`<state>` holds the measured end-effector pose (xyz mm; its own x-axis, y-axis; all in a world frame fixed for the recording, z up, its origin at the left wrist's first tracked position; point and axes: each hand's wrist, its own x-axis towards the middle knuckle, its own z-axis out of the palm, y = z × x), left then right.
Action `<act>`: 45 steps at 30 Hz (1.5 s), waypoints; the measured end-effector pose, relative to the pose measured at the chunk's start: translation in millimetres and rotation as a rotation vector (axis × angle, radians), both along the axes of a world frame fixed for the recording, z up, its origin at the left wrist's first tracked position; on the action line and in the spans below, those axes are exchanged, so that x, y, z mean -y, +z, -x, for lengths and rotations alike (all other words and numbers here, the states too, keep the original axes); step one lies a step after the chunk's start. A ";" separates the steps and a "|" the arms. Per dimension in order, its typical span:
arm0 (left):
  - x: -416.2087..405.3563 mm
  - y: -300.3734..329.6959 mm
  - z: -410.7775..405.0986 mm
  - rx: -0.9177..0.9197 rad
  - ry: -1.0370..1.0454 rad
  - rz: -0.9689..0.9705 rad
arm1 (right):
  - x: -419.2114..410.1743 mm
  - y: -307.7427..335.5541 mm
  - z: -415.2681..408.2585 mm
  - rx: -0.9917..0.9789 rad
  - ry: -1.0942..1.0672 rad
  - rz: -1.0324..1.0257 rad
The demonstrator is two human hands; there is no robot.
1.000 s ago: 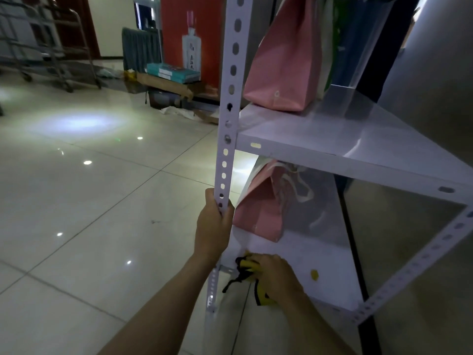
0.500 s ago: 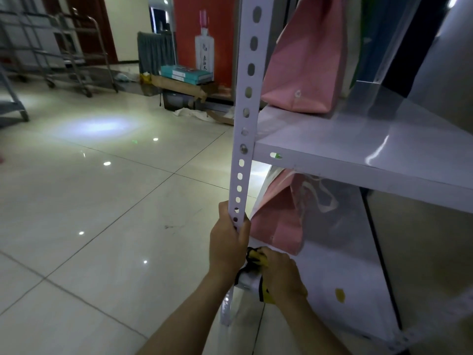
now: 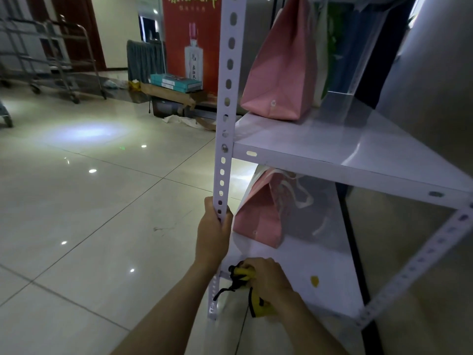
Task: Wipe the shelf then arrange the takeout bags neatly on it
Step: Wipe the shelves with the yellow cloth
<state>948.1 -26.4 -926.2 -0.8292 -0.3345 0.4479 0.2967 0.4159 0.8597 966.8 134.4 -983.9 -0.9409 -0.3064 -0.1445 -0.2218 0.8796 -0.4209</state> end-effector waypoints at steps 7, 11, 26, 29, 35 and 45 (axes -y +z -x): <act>0.6 14.1 -7.5 0.089 -0.024 -0.019 | -32.9 9.4 -25.6 0.032 0.010 -0.007; 1.3 11.8 -7.7 0.090 -0.022 -0.014 | -38.0 4.6 -24.2 0.000 0.012 -0.045; -3.3 -12.8 13.7 -0.056 0.085 0.000 | 26.1 -21.9 31.3 -0.240 -0.162 -0.048; -1.5 -13.6 14.3 -0.065 0.076 0.023 | 29.0 -31.0 41.4 -0.259 -0.201 -0.079; 3.3 -13.3 14.5 -0.054 0.052 0.069 | 15.7 -15.5 32.3 -0.181 -0.096 -0.022; -2.5 -4.9 5.7 -0.038 0.055 0.025 | -56.8 7.7 -0.4 -0.171 -0.167 -0.067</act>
